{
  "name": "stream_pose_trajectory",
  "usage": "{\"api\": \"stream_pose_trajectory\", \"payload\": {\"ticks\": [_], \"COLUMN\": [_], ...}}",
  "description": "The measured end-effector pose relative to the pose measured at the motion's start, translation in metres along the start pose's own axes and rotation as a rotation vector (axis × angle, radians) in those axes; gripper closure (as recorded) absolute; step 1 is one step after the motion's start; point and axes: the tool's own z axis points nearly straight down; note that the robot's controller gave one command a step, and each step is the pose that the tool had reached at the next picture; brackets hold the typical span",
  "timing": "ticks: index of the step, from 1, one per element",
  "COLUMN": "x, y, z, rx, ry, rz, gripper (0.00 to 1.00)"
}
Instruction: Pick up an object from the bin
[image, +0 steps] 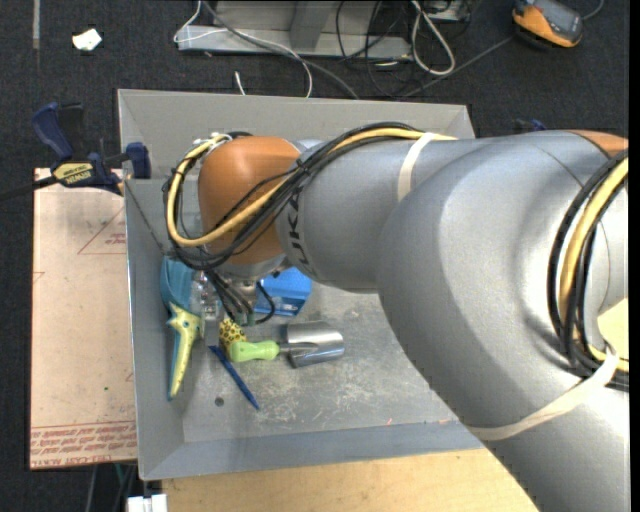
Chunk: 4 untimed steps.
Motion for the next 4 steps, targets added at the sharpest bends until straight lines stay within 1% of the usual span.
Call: {"api": "stream_pose_trajectory", "payload": {"ticks": [1,2,3,4], "x": [0.001,0.000,-0.002,-0.002], "y": [0.001,0.000,0.000,0.000], "z": [-0.037,-0.069,-0.087,-0.095], "rx": [-0.004,-0.005,-0.007,-0.007], "ry": [0.004,0.001,-0.005,-0.004], "rz": [0.003,0.001,0.002,0.003], "gripper": [1.00,1.00,1.00,1.00]}}
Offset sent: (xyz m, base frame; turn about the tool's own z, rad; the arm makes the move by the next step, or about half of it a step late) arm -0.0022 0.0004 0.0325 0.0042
